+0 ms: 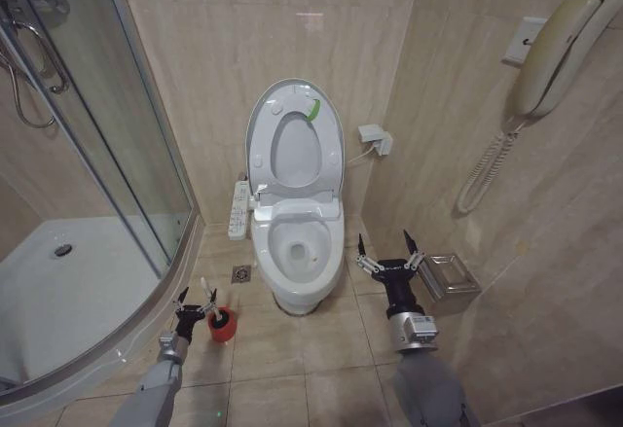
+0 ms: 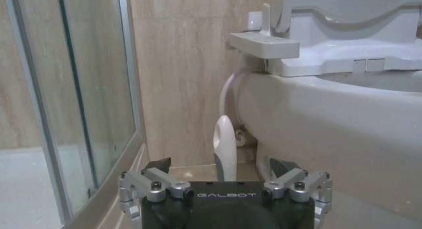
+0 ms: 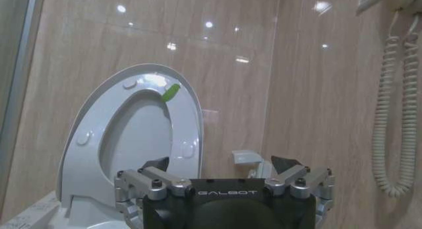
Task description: Open the toilet lid, clean the toilet bowl with a toilet brush, close the toilet lid, and flush.
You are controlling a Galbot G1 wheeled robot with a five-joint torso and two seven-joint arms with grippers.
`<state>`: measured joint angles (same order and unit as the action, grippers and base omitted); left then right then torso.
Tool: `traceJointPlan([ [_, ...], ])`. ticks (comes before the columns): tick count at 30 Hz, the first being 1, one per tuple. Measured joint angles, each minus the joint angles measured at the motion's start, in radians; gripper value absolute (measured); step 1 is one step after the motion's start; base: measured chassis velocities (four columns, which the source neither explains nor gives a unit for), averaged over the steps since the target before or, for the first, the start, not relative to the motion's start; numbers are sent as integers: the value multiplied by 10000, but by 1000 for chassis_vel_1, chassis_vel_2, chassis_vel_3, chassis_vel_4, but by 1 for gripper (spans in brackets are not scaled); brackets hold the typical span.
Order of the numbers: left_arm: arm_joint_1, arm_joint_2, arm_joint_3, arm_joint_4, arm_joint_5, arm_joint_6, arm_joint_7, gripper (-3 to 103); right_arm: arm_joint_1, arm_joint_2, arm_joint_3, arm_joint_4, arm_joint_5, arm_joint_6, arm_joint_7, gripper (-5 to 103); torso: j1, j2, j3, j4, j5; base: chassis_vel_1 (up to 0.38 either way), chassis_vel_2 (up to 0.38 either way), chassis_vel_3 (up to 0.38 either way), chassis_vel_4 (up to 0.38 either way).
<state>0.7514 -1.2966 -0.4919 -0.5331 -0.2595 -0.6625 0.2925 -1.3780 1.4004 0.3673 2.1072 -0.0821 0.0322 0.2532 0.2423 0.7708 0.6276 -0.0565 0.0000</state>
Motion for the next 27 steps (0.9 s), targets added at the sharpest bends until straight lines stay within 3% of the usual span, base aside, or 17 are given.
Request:
traceJointPlan([
  [25,135,12,-17,-111,-27,-2,76,99,0,0,0,0,0,0,0,100,-1,0,0,0,0,-6,6,8,-9],
  [27,143,15,-20,-111,-29,-2,76,96,0,0,0,0,0,0,0,100,0,0,0,0,0,0,0,0,0],
])
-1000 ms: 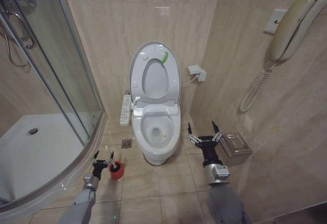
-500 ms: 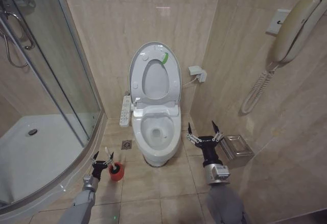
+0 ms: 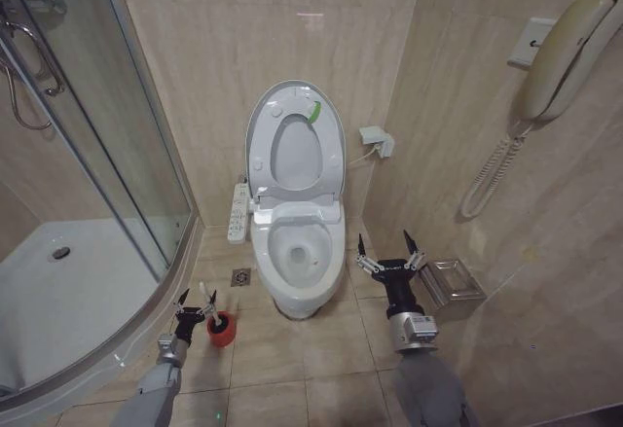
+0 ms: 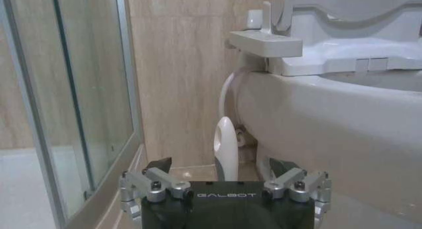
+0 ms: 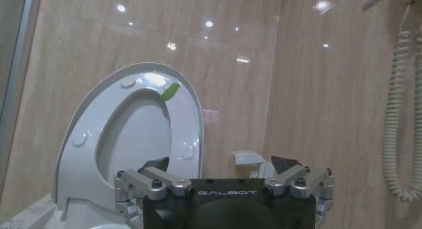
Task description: Open the toilet lid, clean the toilet bowl with a toilet brush, close the toilet lid, and flush.
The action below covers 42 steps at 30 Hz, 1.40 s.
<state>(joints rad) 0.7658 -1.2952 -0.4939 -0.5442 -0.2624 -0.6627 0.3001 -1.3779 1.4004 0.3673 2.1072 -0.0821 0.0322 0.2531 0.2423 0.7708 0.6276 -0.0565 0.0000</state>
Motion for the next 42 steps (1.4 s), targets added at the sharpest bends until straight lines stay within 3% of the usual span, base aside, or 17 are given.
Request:
traceJointPlan([
  [13,0,3,-5,12,-7,0,5,96,0,0,0,0,0,0,0,100,4,0,1,0,1,-36,26,25,-30],
  [14,12,2,-7,15,-9,0,4,101,0,0,0,0,0,0,0,100,5,-1,1,0,0,-31,60,26,-34],
  [22,82,-36,-6,14,-10,-5,-16,101,0,0,0,0,0,0,0,100,0,0,0,1,0,0,0,0,0],
  [23,83,-41,-4,12,-10,-6,-17,94,-1,0,0,0,0,0,0,100,-1,0,0,-1,0,0,0,0,0],
  [36,84,-67,-39,6,-8,-42,165,97,0,0,0,0,0,0,0,100,0,0,0,0,0,0,0,0,0],
  [37,84,-71,-44,6,-8,-52,204,76,0,0,0,0,0,0,0,100,0,0,0,0,0,0,0,0,0],
  [42,116,-92,-75,1,-30,-84,394,76,0,0,0,0,0,0,0,100,0,0,0,0,0,0,0,0,0],
])
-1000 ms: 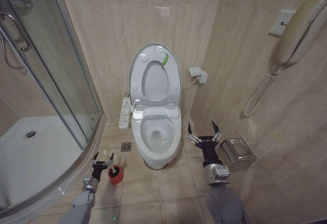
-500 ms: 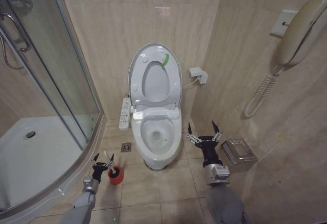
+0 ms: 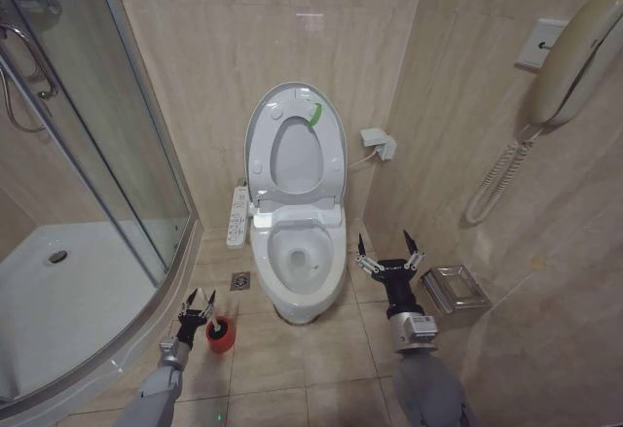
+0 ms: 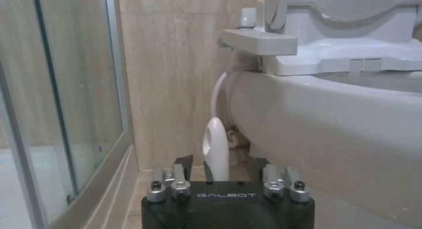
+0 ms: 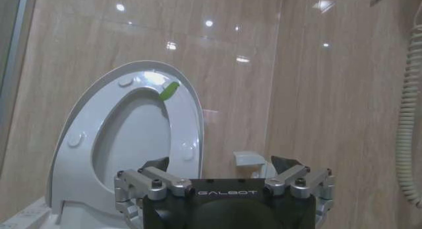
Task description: Open the toilet lid, clean the toilet bowl with a toilet brush, close the toilet lid, and flush.
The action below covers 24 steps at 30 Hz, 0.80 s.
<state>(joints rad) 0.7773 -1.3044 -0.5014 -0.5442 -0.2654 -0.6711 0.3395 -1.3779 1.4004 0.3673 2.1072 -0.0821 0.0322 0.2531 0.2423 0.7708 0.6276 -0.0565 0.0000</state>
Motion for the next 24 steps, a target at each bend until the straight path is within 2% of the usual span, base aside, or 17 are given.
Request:
traceJointPlan([
  [2,16,-4,-8,-10,-12,-4,43,76,0,0,0,0,0,0,0,100,0,0,0,0,0,0,0,0,0],
  [3,36,-5,-13,-25,-53,-6,102,48,0,0,0,0,0,0,0,100,0,0,0,0,0,0,0,0,0],
  [8,95,18,-27,-47,-163,-16,246,48,0,0,0,0,0,0,0,100,0,0,0,0,0,0,0,0,0],
  [9,110,32,-36,-57,-180,-19,262,22,0,0,0,0,0,0,0,100,0,0,0,0,0,0,0,0,0],
  [24,237,84,-56,-188,-230,-56,437,20,0,-1,0,0,0,0,0,100,1,0,0,0,0,0,0,0,0],
])
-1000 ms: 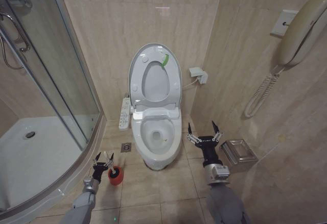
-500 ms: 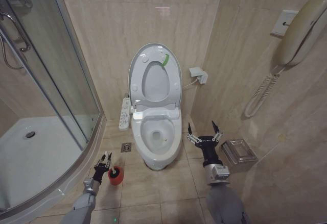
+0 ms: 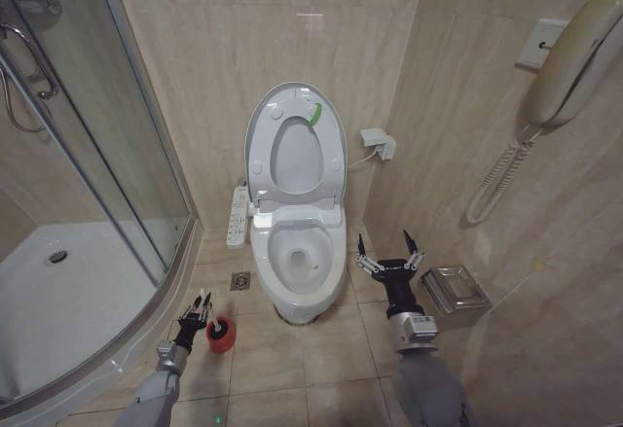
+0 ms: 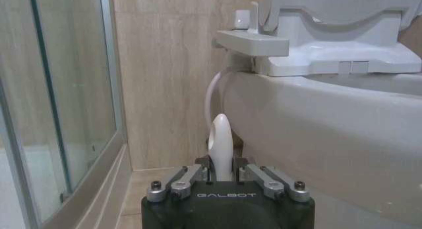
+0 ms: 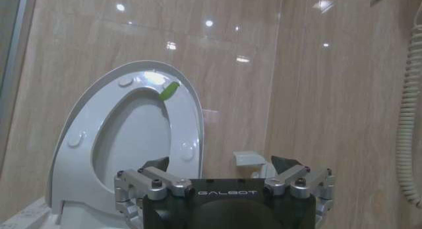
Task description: Open the toilet lid, clean the toilet bowl with a toilet brush, close the toilet lid, and flush.
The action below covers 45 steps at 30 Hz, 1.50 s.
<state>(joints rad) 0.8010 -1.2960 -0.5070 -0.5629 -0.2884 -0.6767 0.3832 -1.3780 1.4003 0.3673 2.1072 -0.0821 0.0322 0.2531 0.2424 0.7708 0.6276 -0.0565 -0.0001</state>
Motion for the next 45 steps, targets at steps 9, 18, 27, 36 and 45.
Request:
traceJointPlan([
  [9,149,67,0,-342,-130,38,40,20,0,0,0,0,0,0,0,100,0,0,0,0,1,0,0,0,0],
  [18,618,127,-7,-1269,-149,220,58,20,0,1,0,1,0,0,0,100,0,0,0,0,1,0,0,0,0],
  [27,1462,304,-89,-2766,-283,665,-92,20,0,0,0,0,0,0,0,100,0,0,0,-1,1,0,0,0,0],
  [36,2581,419,-242,-4441,-523,1256,-364,20,0,0,0,0,-1,0,0,100,-1,0,-1,0,0,0,0,0,0],
  [45,3213,523,-390,-5512,-550,1380,-555,20,0,1,0,0,0,0,0,100,0,0,0,0,1,0,0,0,0],
])
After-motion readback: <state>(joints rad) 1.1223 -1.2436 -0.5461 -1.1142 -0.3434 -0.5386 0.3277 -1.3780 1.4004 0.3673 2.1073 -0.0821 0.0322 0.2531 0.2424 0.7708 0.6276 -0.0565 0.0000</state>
